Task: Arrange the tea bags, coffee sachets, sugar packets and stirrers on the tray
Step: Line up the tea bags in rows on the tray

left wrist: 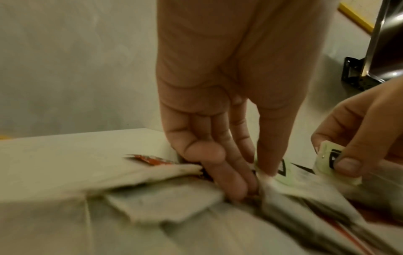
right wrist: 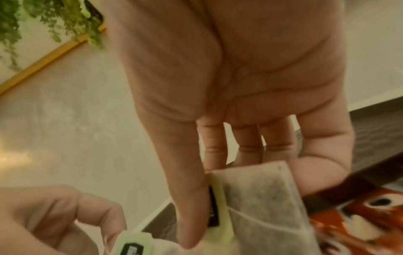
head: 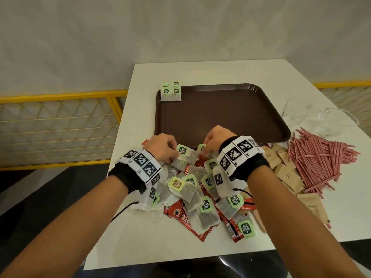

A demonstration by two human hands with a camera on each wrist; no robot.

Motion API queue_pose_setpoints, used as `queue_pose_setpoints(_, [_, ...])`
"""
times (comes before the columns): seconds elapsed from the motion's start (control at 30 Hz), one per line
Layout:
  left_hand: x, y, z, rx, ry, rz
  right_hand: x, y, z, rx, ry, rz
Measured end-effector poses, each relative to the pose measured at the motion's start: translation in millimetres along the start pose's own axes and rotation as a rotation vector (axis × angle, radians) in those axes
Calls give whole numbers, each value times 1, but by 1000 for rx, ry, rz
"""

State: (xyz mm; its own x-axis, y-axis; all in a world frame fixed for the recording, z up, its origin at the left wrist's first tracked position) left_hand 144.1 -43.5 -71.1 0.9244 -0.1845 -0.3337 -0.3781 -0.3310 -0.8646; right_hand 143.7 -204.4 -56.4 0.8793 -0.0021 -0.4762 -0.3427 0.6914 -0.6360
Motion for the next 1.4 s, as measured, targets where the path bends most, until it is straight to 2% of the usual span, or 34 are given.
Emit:
queue_pose_setpoints(0.13, [-2, -16, 8, -88, -41, 59, 10, -6, 16, 133, -81, 75])
queue_pose_setpoints(0.23, [-4, -30, 14, -358, -123, 108, 17, -11, 22, 305, -83, 110])
queue_pose_setpoints(0.33, [3, -47, 22, -582, -175, 62, 30, -10, 28, 503, -42, 141])
queue_pose_setpoints(0.5, [29, -74, 39, -672, -197, 2, 62, -1, 49, 800, 6, 144])
queue_pose_setpoints(0.7, [80, -97, 54, -760, -144, -47, 105, -1, 76, 891, 36, -3])
queue_pose_setpoints(0.83, [116, -98, 59, -705, -85, -78, 137, -11, 82, 819, 33, -137])
queue_pose_setpoints(0.97, [153, -93, 70, -639, -85, -100, 164, -21, 83, 741, 76, -207])
queue_pose_setpoints(1.17, [198, -105, 77, -617, -70, -189, 196, -24, 94, 711, 65, -157])
queue_pose_setpoints(1.23, [205, -110, 79, -598, -73, -221, 203, -25, 91, 768, 45, -165])
queue_pose_setpoints(1.33, [211, -115, 82, -501, -87, -282, 210, -24, 89, 824, 42, -158])
queue_pose_setpoints(1.4, [214, -116, 83, -410, -109, -318, 215, -24, 89, 782, 62, -159])
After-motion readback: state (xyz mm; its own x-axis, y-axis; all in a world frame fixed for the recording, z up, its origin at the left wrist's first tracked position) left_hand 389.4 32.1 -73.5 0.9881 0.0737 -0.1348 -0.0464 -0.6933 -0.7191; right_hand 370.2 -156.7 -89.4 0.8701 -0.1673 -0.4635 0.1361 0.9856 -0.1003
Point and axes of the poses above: each hand's wrist, its own x-axis towards the middle knuckle, its own y-axis out of the palm, z = x × y, the point moved 9 cm from there along x, towards the middle knuckle, and after that the axes turned 15 degrees about x, right-handed, at the moved point
